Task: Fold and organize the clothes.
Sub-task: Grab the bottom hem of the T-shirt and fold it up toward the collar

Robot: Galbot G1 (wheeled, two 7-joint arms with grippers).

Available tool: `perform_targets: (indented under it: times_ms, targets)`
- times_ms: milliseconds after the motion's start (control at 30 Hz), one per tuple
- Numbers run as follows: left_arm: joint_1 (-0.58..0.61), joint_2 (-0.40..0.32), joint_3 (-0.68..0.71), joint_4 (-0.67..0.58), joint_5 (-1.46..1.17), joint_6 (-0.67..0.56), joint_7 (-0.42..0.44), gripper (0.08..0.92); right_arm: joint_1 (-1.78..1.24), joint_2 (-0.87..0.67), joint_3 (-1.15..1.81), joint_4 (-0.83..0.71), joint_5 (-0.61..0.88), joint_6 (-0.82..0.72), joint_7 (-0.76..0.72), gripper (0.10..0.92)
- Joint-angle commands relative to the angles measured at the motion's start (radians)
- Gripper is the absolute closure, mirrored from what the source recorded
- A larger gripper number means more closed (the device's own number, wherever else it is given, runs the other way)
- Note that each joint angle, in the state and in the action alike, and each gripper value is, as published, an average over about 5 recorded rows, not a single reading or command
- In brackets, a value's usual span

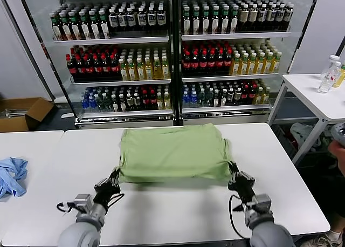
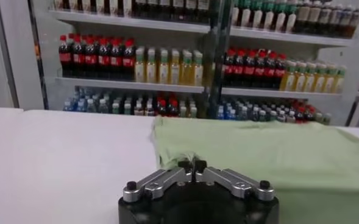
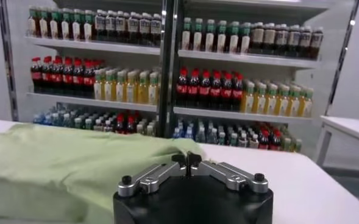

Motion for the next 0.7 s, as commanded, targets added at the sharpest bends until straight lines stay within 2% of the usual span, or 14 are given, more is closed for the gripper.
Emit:
perform_targets:
  times_ms: [33, 133, 233, 500, 700]
  targets:
    - [-0.186, -0.03, 0.039, 0.206, 0.051, 0.002, 0.001, 0.915, 0.228, 0.0, -0.089, -0.17, -0.008, -0.082, -0.009, 0.903]
    - [-0.186, -0.035, 0.044, 0.21, 0.068, 0.008, 0.002, 0.913, 0.231, 0.023, -0.107, -0.186, -0.049, -0.138, -0.027, 0.852]
    - [-0.174, -0.036, 0.041, 0.187, 0.063, 0.014, 0.001, 0.875, 0.191, 0.039, -0.104, -0.18, -0.094, -0.15, -0.042, 0.766]
    - [-0.065, -0.029, 0.006, 0.088, 0.077, 0.0, -0.038, 0.649, -0.003, 0.061, -0.005, -0.067, -0.111, -0.105, -0.027, 0.532]
    - [-0.015, -0.023, -0.006, 0.095, 0.049, 0.02, -0.071, 0.475, -0.072, 0.066, 0.054, -0.071, -0.098, -0.117, -0.012, 0.368]
